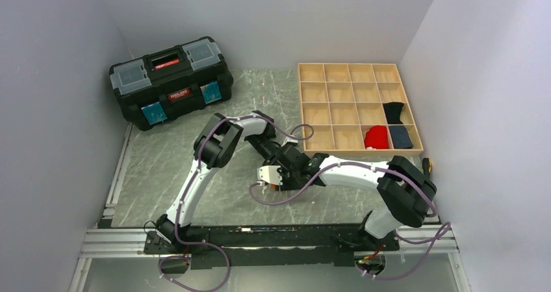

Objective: Roll the underwear
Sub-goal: Roll the underwear to the center of the board.

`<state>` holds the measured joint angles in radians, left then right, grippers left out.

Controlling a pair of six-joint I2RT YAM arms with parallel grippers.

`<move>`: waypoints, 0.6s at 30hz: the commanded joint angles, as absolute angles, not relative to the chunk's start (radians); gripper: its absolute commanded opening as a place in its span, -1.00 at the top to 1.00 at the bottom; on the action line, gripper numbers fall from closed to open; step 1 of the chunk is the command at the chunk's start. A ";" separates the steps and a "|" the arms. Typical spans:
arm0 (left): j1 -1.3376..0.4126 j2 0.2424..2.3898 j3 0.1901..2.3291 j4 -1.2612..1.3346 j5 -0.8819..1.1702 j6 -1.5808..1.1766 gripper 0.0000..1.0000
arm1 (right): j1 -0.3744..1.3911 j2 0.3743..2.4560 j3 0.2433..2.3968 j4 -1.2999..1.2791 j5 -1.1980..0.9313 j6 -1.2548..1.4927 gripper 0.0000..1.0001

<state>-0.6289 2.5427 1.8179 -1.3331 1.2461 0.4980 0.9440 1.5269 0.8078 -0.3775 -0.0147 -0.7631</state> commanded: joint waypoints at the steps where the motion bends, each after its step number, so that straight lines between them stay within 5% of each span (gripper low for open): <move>1: -0.636 2.594 1.774 -1.286 1.023 0.589 1.00 | 0.942 1.598 0.801 -0.418 -0.077 -0.766 0.34; 6: -0.622 2.582 1.769 -1.282 1.035 0.588 0.92 | 0.919 1.660 0.835 -0.499 -0.189 -0.753 0.65; 11: -0.594 2.558 1.755 -1.276 1.046 0.586 0.62 | 0.875 1.722 0.880 -0.593 -0.322 -0.756 0.96; 18: -0.544 2.483 1.713 -1.243 1.034 0.578 0.21 | 0.828 1.777 0.924 -0.678 -0.419 -0.765 1.00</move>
